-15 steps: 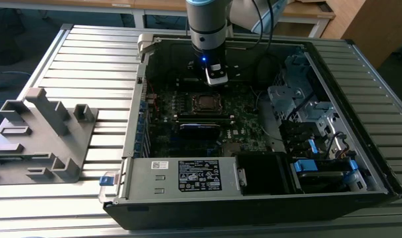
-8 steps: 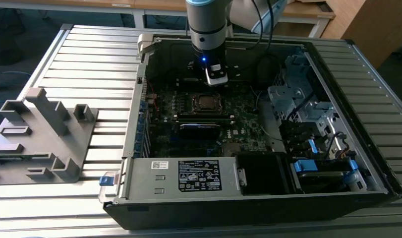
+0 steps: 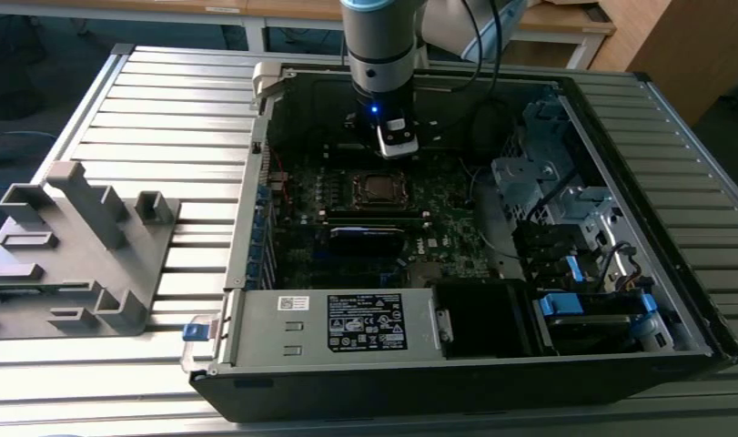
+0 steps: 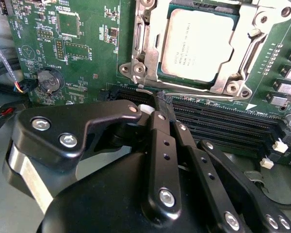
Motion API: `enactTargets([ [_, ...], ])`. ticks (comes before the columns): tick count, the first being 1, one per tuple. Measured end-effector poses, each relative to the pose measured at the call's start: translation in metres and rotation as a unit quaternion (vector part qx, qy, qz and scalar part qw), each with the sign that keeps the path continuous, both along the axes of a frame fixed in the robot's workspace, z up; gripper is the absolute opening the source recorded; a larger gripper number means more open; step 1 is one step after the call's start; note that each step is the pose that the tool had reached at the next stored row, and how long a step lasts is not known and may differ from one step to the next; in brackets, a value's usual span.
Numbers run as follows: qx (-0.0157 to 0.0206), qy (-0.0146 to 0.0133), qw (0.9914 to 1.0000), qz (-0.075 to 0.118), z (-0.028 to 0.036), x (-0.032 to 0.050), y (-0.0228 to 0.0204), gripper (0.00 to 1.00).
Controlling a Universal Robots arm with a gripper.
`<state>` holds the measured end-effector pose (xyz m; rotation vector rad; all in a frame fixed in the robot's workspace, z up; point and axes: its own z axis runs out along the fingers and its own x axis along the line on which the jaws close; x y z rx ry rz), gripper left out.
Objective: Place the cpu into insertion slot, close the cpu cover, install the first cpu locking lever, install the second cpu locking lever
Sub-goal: 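Install the first cpu locking lever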
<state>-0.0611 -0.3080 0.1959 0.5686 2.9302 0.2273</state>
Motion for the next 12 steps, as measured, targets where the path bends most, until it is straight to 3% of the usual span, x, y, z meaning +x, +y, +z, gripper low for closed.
enactTargets([
  [12,-0.0016,-0.0006,1.00000,0.000,-0.0001,0.0000,-0.0007,0.10],
])
